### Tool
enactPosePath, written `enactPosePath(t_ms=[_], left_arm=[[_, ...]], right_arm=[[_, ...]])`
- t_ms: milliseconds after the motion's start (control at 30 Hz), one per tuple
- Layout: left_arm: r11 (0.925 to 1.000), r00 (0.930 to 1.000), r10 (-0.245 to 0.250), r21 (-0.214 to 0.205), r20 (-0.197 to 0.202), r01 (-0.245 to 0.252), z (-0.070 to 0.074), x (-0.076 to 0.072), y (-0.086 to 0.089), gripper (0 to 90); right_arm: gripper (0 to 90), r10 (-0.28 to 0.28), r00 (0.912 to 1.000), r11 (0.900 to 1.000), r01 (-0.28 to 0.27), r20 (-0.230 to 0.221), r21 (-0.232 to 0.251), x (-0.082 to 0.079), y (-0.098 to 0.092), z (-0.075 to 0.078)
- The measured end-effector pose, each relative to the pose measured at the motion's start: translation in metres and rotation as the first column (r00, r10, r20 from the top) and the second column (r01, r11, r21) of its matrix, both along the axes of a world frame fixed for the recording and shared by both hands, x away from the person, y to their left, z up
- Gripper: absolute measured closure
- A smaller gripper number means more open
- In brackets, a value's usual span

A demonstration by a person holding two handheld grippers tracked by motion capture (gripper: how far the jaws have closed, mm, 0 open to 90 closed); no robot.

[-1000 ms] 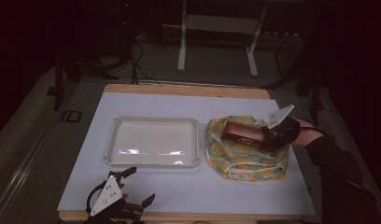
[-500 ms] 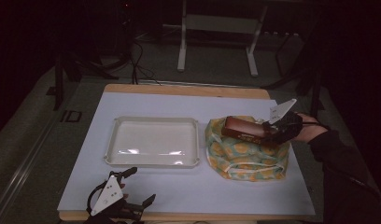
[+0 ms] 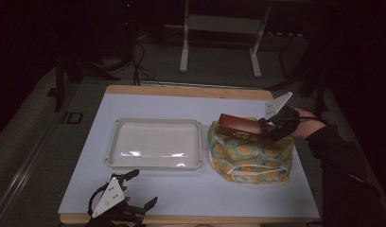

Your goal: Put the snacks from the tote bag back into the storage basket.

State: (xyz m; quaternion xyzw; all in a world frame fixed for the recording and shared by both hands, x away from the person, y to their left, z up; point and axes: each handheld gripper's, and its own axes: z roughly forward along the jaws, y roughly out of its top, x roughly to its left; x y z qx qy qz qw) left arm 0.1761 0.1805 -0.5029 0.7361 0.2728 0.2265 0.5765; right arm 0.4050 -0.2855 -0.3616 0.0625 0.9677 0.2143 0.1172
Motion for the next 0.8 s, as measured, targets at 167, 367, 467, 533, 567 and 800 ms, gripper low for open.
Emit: enactPosePath(t_ms=[167, 367, 467, 533, 567, 800], left_arm=[[1.0, 1.0, 0.001, -0.002, 0.001, -0.001, 0.0, 0.0, 0.0, 0.0], [1.0, 1.0, -0.006, 0.007, 0.003, 0.006, 0.0, 0.0, 0.0, 0.0], [1.0, 1.0, -0.008, 0.006, 0.004, 0.008, 0.0, 0.0, 0.0, 0.0], [0.9999, 0.9999, -0.009, 0.004, 0.004, 0.009, 0.0, 0.0, 0.0, 0.0], [1.0, 1.0, -0.009, 0.002, 0.004, 0.009, 0.0, 0.0, 0.0, 0.0], [1.0, 1.0, -0.005, -0.003, 0.004, 0.005, 0.0, 0.0, 0.001, 0.0]], right_arm=[[43.1, 0.029, 0.9996, 0.9996, -0.029, 0.009, -0.004, 0.0, 0.014, 0.003], [43.1, 0.059, 0.9982, 0.9982, -0.059, 0.004, -0.008, 0.001, 0.033, 0.003], [43.1, 0.078, 0.9969, 0.9969, -0.078, 0.006, -0.006, 0.001, 0.043, 0.002], [43.1, 0.09, 0.9959, 0.9959, -0.09, 0.005, 0.001, 0.001, 0.05, 0.001], [43.1, 0.095, 0.9955, 0.9955, -0.095, 0.005, 0.002, 0.001, 0.053, 0.0], [43.1, 0.129, 0.9916, 0.9916, -0.129, -0.002, -0.002, 0.002, 0.077, -0.004]])
